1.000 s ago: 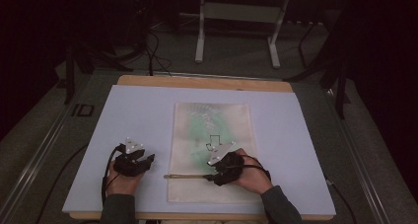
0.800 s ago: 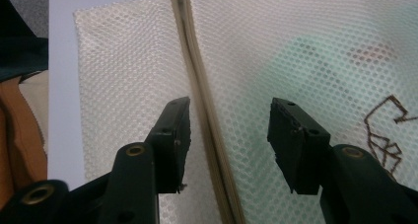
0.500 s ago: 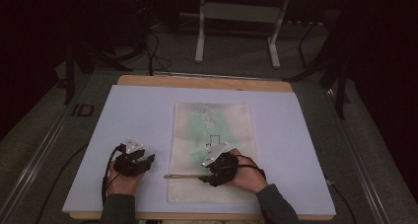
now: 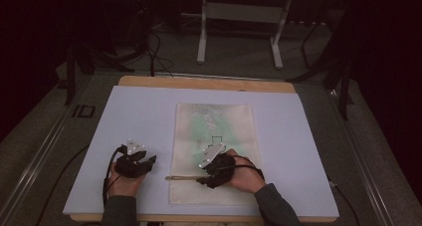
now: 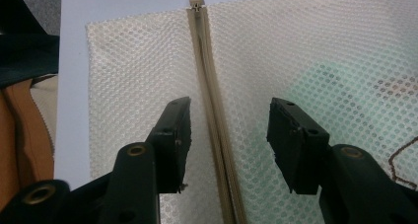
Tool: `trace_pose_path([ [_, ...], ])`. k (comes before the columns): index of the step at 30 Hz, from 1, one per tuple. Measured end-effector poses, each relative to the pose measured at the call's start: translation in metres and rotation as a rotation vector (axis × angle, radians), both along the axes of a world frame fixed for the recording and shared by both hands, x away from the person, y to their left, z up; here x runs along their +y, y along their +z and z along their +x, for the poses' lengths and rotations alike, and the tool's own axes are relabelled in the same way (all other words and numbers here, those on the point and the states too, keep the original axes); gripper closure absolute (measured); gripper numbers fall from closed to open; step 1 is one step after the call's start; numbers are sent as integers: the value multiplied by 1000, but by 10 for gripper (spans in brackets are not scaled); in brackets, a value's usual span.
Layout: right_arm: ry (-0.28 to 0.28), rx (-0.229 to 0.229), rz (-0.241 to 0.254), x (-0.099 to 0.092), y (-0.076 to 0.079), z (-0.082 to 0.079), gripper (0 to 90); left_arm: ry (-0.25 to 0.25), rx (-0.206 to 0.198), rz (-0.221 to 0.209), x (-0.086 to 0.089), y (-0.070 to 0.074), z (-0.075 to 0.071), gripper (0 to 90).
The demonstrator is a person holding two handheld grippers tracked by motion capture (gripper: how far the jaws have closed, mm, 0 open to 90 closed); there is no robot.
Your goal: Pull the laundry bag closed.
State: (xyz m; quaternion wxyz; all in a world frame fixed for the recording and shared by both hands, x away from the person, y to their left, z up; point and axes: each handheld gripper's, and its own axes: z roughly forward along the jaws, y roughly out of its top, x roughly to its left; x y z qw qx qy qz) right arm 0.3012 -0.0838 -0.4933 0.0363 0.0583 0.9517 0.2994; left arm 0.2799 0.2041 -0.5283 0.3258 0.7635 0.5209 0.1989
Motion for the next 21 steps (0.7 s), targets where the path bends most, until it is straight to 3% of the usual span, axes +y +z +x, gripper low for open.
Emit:
trace_pose_path([
  [21, 46, 3, -19, 24, 0, 1, 522, 3, -5, -4, 1, 0, 0, 545],
])
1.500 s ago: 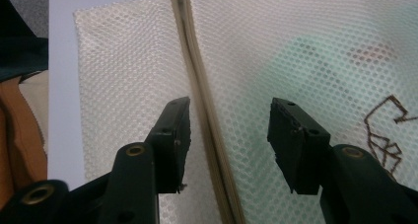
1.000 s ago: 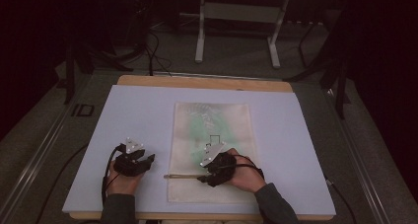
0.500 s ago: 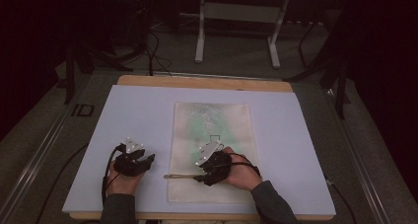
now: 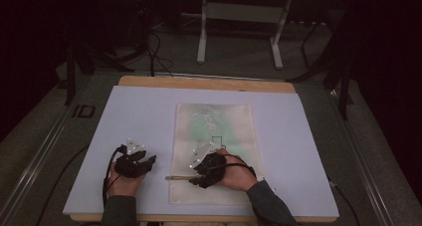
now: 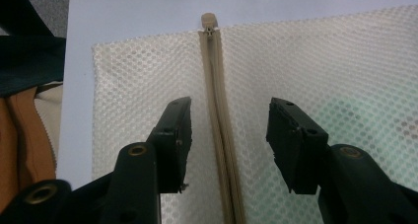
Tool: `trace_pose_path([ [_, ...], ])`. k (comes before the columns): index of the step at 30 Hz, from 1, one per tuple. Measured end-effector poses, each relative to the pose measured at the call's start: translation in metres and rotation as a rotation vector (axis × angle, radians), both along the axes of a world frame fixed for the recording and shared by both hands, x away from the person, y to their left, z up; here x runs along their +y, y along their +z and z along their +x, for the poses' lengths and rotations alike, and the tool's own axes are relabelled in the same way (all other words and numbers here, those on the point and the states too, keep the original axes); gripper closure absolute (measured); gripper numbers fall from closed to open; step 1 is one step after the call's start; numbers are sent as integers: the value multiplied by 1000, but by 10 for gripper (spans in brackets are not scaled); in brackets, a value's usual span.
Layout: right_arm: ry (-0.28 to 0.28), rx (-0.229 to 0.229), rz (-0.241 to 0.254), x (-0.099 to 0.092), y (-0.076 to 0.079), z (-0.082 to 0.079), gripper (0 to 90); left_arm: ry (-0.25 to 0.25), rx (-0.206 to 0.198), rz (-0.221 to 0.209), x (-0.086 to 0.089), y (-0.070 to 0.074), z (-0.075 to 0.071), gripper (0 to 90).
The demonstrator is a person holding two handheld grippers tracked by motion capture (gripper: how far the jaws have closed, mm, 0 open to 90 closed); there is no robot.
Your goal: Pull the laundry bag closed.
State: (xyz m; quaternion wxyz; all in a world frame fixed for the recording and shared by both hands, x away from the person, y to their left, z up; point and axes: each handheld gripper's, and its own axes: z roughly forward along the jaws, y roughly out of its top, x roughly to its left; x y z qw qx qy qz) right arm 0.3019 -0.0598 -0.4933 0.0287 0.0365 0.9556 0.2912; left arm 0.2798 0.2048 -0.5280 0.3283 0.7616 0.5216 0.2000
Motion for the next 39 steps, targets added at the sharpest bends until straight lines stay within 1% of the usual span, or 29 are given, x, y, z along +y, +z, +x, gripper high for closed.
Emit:
trace_pose_path([
  [5, 11, 5, -8, 6, -1, 0, 526, -1, -2, -2, 0, 0, 0, 545],
  [14, 18, 11, 2, 16, -1, 2, 542, -2, -4, -1, 0, 0, 0, 544],
  [24, 38, 27, 3, 33, -6, 1, 556, 0, -3, -3, 1, 0, 0, 543],
  [31, 48, 23, 6, 43, -7, 1, 613, 0, -1, -3, 1, 0, 0, 542],
  [39, 56, 30, 1, 57, -11, 1, 682, 1, -2, -4, 2, 0, 0, 542],
])
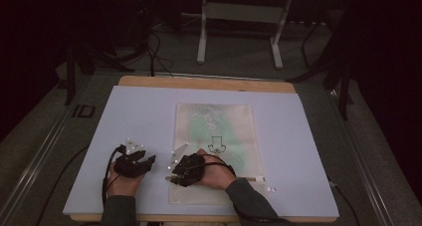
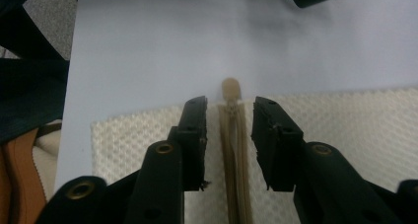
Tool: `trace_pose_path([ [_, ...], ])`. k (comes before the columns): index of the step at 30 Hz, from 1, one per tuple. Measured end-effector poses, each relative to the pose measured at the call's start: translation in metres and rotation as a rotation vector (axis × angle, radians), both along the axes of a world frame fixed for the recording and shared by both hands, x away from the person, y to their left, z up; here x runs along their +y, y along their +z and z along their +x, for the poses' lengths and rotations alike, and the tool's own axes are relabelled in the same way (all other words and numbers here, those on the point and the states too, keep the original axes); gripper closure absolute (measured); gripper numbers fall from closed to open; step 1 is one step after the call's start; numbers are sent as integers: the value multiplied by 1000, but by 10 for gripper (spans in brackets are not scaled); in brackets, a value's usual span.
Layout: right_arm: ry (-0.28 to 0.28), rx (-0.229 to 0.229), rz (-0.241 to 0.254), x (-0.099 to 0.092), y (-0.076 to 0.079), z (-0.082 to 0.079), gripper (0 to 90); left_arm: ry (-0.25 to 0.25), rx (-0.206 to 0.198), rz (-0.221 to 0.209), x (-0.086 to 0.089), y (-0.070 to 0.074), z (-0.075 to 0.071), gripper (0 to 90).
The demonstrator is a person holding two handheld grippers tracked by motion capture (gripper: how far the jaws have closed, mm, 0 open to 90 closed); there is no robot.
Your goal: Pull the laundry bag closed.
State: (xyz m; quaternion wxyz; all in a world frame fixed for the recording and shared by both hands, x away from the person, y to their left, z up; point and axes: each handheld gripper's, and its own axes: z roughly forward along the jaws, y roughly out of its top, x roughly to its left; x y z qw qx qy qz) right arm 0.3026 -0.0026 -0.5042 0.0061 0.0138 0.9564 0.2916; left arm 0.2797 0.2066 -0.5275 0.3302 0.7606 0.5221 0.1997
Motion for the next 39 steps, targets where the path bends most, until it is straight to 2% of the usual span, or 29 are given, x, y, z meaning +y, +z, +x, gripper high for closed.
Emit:
trace_pose_path([
  [11, 1, -6, -30, 22, -4, 0, 739, 1, 1, -3, 0, 0, 0, 542],
  [16, -9, -38, -63, 31, -8, 2, 769, 1, 0, -2, 1, 0, 0, 541],
  [19, -6, -47, -66, 34, -11, 1, 794, 1, -1, -1, 1, 0, 0, 540],
  [24, -11, -44, -62, 34, -11, 2, 805, 0, -1, 1, 0, 0, 0, 540],
  [25, -28, -53, -59, 35, -11, 3, 808, 1, -1, 0, 0, 0, 0, 540],
  [34, -31, -17, -22, 32, -13, 6, 810, 2, -1, 0, 0, 0, 0, 540],
  [39, -38, -14, -7, 31, -11, 5, 810, 2, -1, 1, 0, 0, 0, 540],
])
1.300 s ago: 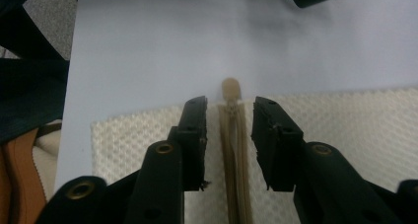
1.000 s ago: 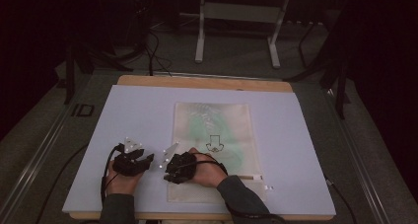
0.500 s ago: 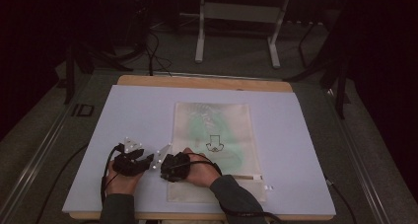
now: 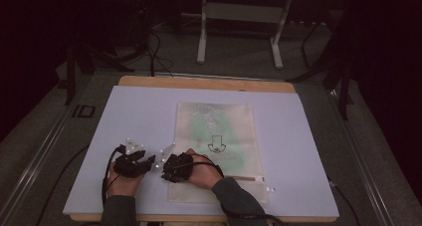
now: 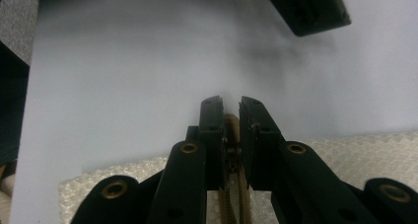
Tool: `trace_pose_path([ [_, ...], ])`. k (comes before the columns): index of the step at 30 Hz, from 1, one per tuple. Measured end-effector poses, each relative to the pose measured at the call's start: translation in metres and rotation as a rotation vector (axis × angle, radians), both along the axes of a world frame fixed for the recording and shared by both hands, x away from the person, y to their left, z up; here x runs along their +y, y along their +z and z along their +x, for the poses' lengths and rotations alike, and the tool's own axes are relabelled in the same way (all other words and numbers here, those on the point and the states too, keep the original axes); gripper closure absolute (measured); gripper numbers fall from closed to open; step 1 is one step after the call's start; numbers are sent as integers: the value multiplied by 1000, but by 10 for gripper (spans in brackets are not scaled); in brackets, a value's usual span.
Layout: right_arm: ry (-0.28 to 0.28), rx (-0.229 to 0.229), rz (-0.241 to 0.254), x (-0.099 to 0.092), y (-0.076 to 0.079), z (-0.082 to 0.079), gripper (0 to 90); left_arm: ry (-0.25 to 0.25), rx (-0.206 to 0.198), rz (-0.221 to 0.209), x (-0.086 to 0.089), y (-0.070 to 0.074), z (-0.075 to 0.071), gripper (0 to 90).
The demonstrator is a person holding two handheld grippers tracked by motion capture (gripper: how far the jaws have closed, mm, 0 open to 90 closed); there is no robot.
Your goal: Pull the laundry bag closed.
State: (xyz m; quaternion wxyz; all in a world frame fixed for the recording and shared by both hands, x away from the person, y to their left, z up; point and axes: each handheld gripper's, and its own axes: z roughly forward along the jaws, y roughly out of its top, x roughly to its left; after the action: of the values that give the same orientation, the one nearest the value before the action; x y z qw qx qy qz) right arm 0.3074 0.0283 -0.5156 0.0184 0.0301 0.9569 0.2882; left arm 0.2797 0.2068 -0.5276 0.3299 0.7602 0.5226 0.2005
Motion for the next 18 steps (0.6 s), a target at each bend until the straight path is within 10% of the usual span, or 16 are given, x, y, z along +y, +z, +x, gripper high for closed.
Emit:
trace_pose_path([
  [18, 9, -33, 38, -20, 18, -6, 811, -3, -1, 1, 0, 0, 0, 539],
])
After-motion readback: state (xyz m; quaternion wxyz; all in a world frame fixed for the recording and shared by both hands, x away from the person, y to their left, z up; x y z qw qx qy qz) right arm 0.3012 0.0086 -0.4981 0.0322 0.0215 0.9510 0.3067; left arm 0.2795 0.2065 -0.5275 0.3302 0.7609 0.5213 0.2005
